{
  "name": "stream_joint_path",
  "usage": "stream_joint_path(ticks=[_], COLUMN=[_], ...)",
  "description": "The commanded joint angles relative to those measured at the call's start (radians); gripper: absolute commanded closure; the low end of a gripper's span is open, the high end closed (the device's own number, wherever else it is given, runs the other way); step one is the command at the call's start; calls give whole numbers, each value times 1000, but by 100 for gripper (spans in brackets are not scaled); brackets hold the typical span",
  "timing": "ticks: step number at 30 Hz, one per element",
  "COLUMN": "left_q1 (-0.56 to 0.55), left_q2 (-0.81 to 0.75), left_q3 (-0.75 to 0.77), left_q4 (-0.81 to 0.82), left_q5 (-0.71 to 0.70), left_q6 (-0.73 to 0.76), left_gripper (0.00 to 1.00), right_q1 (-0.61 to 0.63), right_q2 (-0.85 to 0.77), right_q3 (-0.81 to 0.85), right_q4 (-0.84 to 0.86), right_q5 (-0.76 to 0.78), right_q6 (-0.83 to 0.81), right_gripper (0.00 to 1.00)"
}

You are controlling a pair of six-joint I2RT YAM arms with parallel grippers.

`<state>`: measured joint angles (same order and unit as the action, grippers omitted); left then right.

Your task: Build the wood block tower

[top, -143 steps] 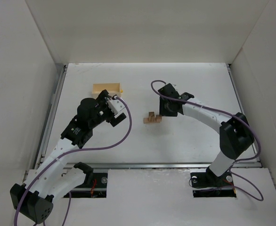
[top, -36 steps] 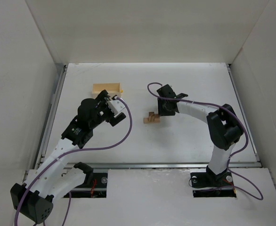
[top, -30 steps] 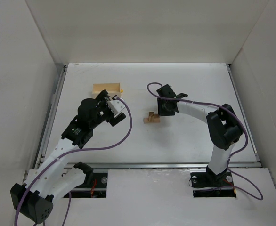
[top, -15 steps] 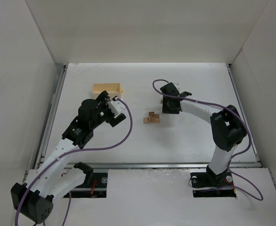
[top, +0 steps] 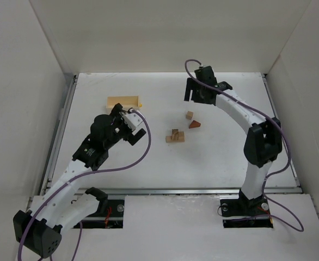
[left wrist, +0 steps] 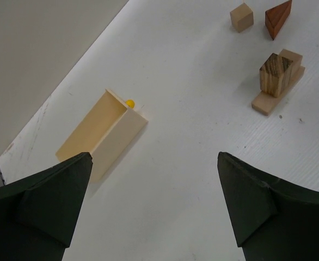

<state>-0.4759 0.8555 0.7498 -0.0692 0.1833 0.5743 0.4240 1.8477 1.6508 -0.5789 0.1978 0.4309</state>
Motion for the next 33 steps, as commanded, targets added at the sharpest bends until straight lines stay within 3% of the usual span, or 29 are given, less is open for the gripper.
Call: stream_joint_path(ticks=[1, 4, 17, 27, 31, 32, 33], left_q1=[9, 20, 39, 39, 39, 39, 39], left_q2=[7, 26, 36, 36, 36, 36, 36], left_q3=[-21, -21, -95, -113, -113, -113, -113], left_q4=[94, 132, 187, 187, 197, 197, 197], left_q5=[-33, -33, -88, -97, -97, -97, -97], left_q6=[-132, -188, -142, -123, -123, -114, -114], left_gripper=[1, 1, 1, 1, 1, 1, 1], right_q1=[-14, -14, -14, -14, -14, -14, -14], right_q2=[102, 165, 321, 341, 341, 331, 331], right_q3=[58, 72, 103, 133, 142, 142, 142], right_q4=[-79, -59, -24, -33, -33, -33, -33], right_q5=[-70, -80, -80, -49, -29, -29, -29], right_q6=[-23, 22, 45, 45, 35, 23, 23], right_gripper=[16, 16, 29, 56, 77, 88, 93])
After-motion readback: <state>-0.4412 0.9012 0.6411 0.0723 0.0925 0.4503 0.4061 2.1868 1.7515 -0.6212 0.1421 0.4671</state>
